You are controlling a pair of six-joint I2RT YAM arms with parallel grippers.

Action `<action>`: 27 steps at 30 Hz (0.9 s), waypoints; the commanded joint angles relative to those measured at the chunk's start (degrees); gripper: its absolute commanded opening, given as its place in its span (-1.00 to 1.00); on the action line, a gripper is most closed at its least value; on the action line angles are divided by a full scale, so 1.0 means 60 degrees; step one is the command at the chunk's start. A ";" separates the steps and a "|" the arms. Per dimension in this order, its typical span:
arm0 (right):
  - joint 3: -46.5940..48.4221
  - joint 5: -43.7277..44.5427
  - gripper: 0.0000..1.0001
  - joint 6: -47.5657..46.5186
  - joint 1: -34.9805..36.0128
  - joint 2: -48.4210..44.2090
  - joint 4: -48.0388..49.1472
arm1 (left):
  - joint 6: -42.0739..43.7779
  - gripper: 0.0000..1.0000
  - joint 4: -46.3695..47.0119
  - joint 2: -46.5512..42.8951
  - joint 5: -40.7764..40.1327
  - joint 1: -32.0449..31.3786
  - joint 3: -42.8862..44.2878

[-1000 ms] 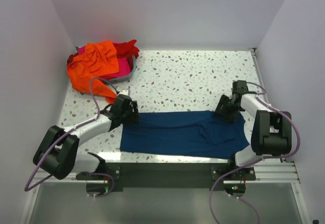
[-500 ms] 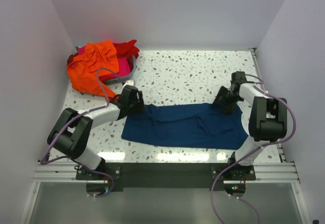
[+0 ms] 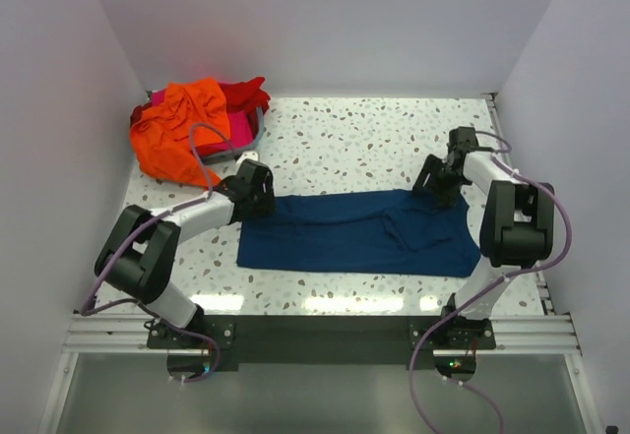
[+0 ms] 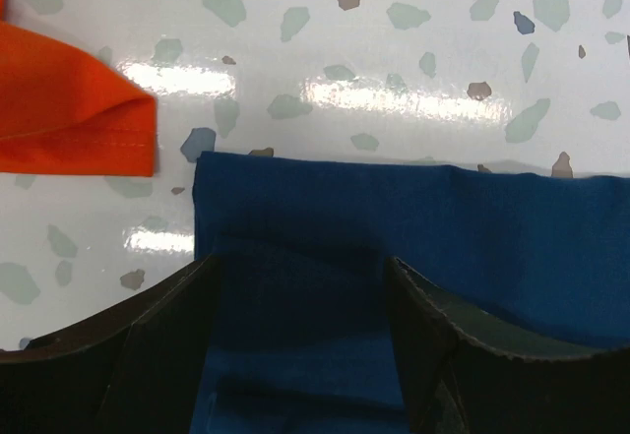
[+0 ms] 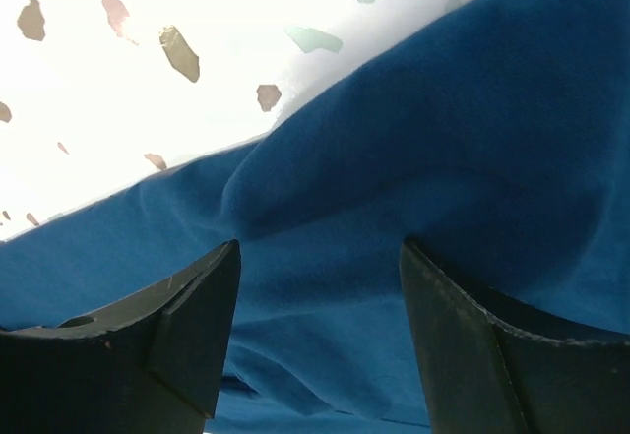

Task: Fold and stack the t-shirts
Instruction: Fold the tshirt

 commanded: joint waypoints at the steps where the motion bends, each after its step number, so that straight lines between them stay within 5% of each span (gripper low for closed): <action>1: -0.0026 0.0411 0.40 -0.0338 -0.0009 -0.1247 0.0067 | 0.0420 0.44 -0.0445 -0.0951 -0.0470 0.0070 0.0289; 13: -0.2544 0.0616 0.42 -0.0339 0.0415 -0.5188 -0.0870 | 0.0611 0.47 -0.1105 -0.2243 -0.0384 0.0070 -0.0179; 27: -0.4274 0.0938 0.18 0.0335 0.1294 -0.5295 -0.0257 | 0.0391 0.47 -0.1032 -0.2550 -0.0046 0.0070 -0.0795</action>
